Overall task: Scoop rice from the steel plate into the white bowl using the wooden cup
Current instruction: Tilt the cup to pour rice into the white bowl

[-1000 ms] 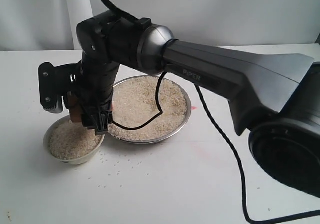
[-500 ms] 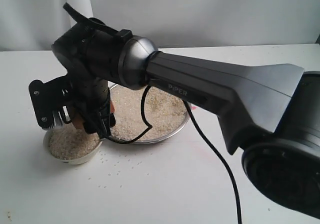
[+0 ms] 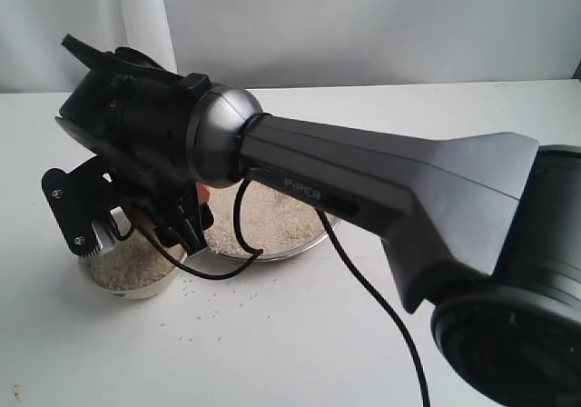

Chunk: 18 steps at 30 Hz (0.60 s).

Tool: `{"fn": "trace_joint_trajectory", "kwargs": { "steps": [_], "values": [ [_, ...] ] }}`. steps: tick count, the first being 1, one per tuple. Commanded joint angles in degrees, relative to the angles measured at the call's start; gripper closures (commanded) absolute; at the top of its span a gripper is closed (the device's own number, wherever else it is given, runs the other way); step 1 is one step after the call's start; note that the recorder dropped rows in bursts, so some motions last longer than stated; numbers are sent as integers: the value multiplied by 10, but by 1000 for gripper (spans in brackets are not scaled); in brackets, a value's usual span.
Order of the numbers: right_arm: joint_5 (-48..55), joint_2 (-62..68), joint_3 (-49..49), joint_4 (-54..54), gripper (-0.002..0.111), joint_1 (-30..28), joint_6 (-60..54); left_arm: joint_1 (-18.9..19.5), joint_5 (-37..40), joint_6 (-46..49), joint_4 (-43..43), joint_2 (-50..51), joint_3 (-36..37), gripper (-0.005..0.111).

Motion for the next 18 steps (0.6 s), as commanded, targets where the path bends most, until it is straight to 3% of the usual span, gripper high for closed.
{"fn": "trace_joint_trajectory", "kwargs": {
  "steps": [1,18],
  "values": [
    [2,-7,1,-38,108,13,4,-3,-5,-2,-1,-1,-2,107],
    [-35,-7,1,-57,108,27,4,-3,-5,-2,-1,-1,-2,107]
  ]
}}
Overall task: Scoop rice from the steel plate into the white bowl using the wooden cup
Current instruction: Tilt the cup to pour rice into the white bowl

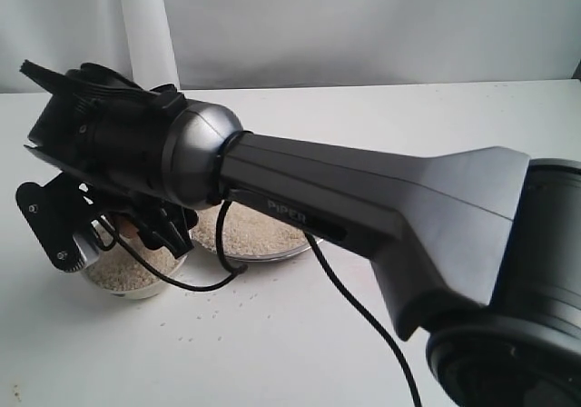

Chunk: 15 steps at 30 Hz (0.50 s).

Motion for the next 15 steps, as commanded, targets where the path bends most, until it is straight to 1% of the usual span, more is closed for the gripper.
{"fn": "trace_joint_trajectory", "kwargs": {
  "steps": [1,6,9,10,15],
  "values": [
    [-18,-6,1,-7,108,1,4,-3,-5,-2,-1,-1,-2,107],
    [-43,-6,1,-25,108,1,5,-3,-5,-2,-1,-1,-2,107],
    [-43,-6,1,-60,108,-1,19,-3,-5,-2,-1,-1,-2,107],
    [-34,-6,1,-73,108,-1,19,-3,-5,-2,-1,-1,-2,107],
    [21,-6,1,-71,108,-1,17,-3,-5,-2,-1,-1,-2,107]
  ]
}}
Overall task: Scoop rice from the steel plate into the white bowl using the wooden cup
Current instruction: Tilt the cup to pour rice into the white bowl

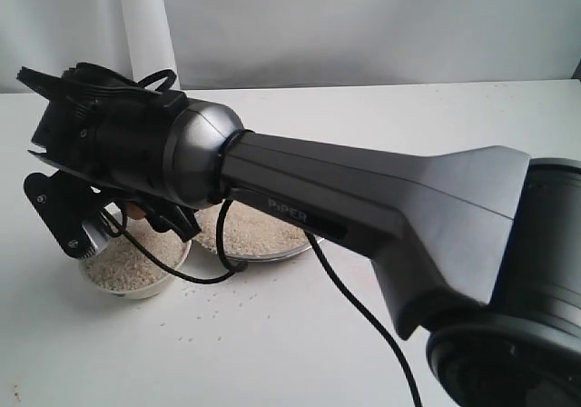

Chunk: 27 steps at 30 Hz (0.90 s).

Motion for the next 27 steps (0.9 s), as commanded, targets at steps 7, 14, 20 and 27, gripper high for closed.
{"fn": "trace_joint_trajectory", "kwargs": {
  "steps": [7,14,20,27],
  "values": [
    [64,-6,1,79,108,0,-34,-3,-5,-2,-1,-1,-2,107],
    [-20,-6,1,59,108,0,-31,-3,-5,-2,-1,-1,-2,107],
    [-40,-6,1,-1,108,0,-24,-3,-5,-2,-1,-1,-2,107],
    [13,-6,1,-45,108,-1,-15,-3,-5,-2,-1,-1,-2,107]
  ]
}}
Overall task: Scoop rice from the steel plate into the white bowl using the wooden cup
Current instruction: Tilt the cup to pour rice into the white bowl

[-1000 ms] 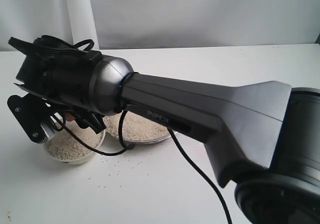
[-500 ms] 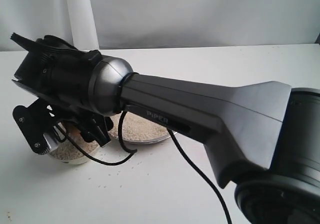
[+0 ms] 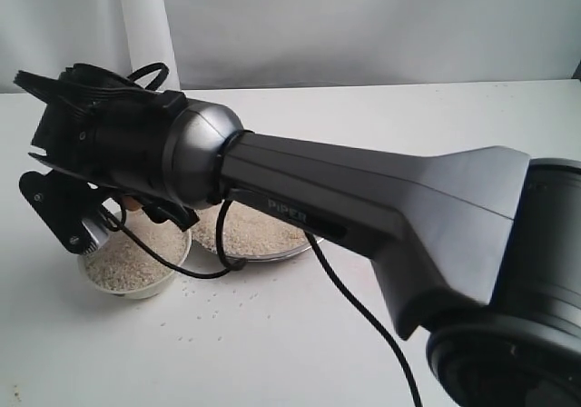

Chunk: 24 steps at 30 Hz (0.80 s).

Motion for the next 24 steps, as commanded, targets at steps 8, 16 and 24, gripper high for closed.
{"fn": "trace_joint_trajectory", "kwargs": {
  "steps": [8,16,24],
  "values": [
    [92,-6,1,44,108,0,-18,-3,-5,-2,-1,-1,-2,107],
    [27,-6,1,116,108,1,-41,-3,-5,-2,-1,-1,-2,107],
    [-13,-6,1,20,108,7,-42,-3,-5,-2,-1,-1,-2,107]
  ]
}}
